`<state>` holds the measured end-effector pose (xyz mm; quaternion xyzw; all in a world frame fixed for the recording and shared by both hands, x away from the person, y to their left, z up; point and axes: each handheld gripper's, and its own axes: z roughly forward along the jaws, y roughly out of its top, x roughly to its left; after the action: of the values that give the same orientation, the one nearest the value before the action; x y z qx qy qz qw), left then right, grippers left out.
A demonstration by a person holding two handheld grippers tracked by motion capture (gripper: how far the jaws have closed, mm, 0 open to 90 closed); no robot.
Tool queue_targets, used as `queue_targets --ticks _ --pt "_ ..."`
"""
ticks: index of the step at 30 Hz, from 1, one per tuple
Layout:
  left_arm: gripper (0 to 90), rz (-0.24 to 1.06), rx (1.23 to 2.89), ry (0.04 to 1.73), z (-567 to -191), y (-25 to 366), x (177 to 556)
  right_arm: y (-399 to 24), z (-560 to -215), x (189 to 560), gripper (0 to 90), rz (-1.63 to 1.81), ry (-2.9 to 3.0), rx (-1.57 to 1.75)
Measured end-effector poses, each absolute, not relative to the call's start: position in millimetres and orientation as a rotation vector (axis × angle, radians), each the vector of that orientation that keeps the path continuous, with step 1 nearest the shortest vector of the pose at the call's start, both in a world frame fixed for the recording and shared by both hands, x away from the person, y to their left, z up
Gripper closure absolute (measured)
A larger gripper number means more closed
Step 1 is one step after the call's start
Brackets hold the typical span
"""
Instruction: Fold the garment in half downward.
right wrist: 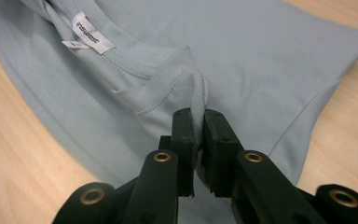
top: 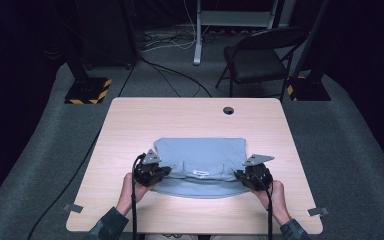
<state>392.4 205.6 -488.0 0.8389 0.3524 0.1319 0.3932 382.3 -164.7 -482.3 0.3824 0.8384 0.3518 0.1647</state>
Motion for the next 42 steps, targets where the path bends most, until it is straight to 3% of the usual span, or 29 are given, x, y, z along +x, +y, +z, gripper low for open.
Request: queue_targets --ticks 6,10,18,19,20,21,29,36,42 --pt "85.0 0.303 2.14 0.899 -497.5 212.7 372.3 -169.8 -494.2 360.4 82.9 0.952 2.433 1.06" --pt "78.6 0.274 2.142 0.899 -496.1 223.9 360.6 -178.5 -495.9 349.2 76.5 0.947 2.439 1.07" --pt "51.5 0.282 2.064 0.932 -476.9 240.6 361.2 -197.8 -482.4 349.6 48.7 1.026 2.382 1.157" --pt "51.5 0.294 2.056 0.951 -475.7 238.6 363.7 -197.8 -482.4 349.6 48.7 1.026 2.382 1.157" --pt "38.6 0.345 2.069 0.981 -475.6 230.4 368.6 -193.0 -483.4 354.7 40.2 1.009 2.378 1.171" --pt "34.4 0.345 2.069 0.981 -475.6 230.4 368.6 -190.4 -484.7 356.5 36.2 1.006 2.383 1.173" --pt "12.2 0.369 2.196 0.973 -502.8 176.9 383.5 -155.8 -506.6 374.5 9.5 0.96 2.426 1.19" --pt "7.3 0.371 2.272 0.965 -522.9 178.3 384.3 -150.7 -523.2 377.7 5.2 0.876 2.452 1.163" --pt "7.5 0.372 2.273 0.854 -528.8 192.9 379.5 -157.4 -525.5 374.4 5.0 0.898 2.486 1.072"
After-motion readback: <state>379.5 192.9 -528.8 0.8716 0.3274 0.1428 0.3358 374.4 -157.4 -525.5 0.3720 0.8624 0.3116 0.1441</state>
